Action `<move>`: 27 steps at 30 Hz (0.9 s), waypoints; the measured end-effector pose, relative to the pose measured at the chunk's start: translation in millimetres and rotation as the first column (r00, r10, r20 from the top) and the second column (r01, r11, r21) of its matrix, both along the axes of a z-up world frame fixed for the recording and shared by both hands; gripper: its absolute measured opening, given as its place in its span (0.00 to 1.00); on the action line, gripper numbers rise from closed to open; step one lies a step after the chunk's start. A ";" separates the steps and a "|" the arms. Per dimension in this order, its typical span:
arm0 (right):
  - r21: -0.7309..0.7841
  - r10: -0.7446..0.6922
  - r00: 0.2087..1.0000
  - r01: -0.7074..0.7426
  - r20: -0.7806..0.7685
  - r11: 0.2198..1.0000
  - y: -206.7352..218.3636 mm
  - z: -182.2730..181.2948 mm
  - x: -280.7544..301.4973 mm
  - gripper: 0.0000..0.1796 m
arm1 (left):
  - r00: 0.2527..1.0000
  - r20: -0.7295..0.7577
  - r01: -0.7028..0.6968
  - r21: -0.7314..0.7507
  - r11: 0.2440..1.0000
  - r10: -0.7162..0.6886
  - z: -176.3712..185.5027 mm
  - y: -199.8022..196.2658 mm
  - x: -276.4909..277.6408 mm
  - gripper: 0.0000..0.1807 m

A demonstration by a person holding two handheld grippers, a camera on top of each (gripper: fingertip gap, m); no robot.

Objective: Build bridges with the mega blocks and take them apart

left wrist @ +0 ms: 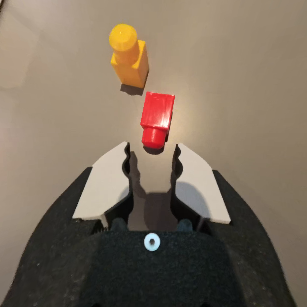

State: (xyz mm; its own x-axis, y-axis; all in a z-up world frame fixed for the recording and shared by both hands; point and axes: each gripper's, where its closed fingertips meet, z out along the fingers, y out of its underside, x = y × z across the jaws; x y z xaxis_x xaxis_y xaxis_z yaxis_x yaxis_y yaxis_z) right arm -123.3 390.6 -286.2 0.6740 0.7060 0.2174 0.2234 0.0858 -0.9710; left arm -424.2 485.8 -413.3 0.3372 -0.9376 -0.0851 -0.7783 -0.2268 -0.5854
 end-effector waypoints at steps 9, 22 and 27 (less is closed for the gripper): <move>0.003 -0.016 1.000 0.016 -0.007 1.000 -2.3 1.5 5.7 0.37 | 0.998 -0.052 0.047 -0.011 0.999 -0.047 -3.3 6.7 8.3 0.16; -0.007 -0.025 1.000 0.025 0.003 1.000 -7.0 -2.6 12.9 0.37 | 0.623 -0.758 0.079 -0.186 0.979 -0.194 70.0 58.1 -17.8 0.16; -0.008 -0.052 0.999 0.052 0.005 0.999 -10.2 -2.8 25.7 0.37 | 0.511 -0.819 0.056 -0.270 0.961 -0.260 51.4 60.8 -8.2 0.16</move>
State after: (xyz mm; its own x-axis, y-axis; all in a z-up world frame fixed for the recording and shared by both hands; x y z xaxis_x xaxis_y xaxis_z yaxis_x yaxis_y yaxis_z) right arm -97.5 380.4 -289.0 0.7089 0.6718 0.2148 0.2317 0.0658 -0.9706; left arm -432.4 546.6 -361.9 0.0472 -0.9967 -0.0660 -0.9125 -0.0699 0.4030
